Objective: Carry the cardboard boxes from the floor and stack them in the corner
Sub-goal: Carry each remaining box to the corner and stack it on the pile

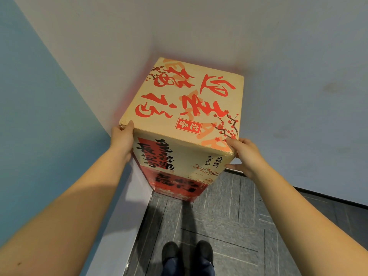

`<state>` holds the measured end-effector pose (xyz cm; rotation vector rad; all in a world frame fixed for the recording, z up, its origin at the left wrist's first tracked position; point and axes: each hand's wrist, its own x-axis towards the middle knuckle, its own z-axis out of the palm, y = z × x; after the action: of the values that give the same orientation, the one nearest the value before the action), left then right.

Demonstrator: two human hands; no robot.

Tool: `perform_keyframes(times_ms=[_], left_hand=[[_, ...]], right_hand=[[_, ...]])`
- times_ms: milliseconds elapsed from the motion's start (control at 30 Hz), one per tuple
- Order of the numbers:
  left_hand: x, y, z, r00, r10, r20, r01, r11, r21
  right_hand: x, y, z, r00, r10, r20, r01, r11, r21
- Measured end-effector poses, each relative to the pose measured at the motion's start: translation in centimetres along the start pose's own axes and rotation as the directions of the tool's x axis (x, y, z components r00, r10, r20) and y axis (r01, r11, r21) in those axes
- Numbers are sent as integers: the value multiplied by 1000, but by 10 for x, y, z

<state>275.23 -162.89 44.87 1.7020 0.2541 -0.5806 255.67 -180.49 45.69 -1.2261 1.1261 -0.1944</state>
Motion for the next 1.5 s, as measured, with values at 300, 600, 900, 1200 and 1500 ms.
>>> perform_keyframes(times_ms=[300,600,900,1200,1500], left_hand=[[3,0,1,999,-14,28,14,1000,13],[-1,6,0,1000,-6,-18,6,999,34],[-60,40,-1,974,215,-75,-203,969,141],[-168,33,-47,935,300,-188,-310,951,-22],[-333,-51,-163,734,127,-667,-321,930,-177]], right_hand=[[1,-3,-2,998,-61,-6,61,997,-57],[1,-7,-1,997,-75,-27,72,993,-96],[-24,-53,-6,954,-294,-59,282,947,-151],[-82,-80,41,810,-339,479,452,881,-141],[-213,-20,125,441,-124,889,547,822,-157]])
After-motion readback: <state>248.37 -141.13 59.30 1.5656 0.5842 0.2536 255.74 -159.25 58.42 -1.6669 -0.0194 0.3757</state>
